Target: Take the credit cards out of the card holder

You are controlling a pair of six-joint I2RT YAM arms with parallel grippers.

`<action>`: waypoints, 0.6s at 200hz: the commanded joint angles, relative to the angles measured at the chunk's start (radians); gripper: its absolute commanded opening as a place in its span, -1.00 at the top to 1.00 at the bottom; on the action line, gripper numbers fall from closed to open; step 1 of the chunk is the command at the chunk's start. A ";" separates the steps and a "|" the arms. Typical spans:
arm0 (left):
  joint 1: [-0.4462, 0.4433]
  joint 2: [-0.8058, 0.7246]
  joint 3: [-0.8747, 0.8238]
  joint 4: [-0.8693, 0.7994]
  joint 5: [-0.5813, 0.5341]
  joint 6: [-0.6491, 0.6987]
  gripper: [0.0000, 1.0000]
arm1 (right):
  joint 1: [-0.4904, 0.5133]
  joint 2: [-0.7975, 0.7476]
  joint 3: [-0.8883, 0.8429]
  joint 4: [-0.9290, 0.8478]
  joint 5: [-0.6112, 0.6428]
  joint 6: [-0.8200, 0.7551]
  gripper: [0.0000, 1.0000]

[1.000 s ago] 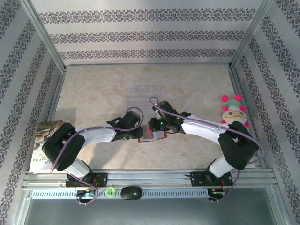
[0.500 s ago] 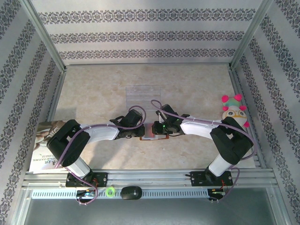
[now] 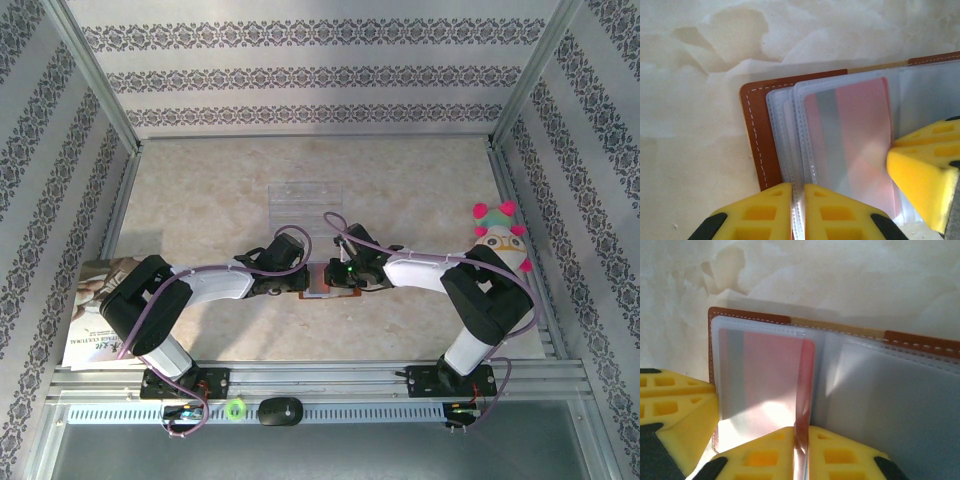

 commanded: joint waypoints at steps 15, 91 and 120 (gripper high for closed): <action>-0.004 0.053 -0.053 -0.112 -0.004 -0.008 0.74 | -0.004 0.003 -0.035 0.052 -0.012 0.023 0.89; 0.000 -0.004 -0.073 -0.109 -0.002 -0.026 0.70 | 0.022 -0.116 -0.029 -0.051 0.108 -0.014 0.39; 0.005 -0.092 -0.085 -0.111 -0.016 -0.045 0.57 | 0.053 -0.159 0.012 -0.136 0.176 -0.077 0.35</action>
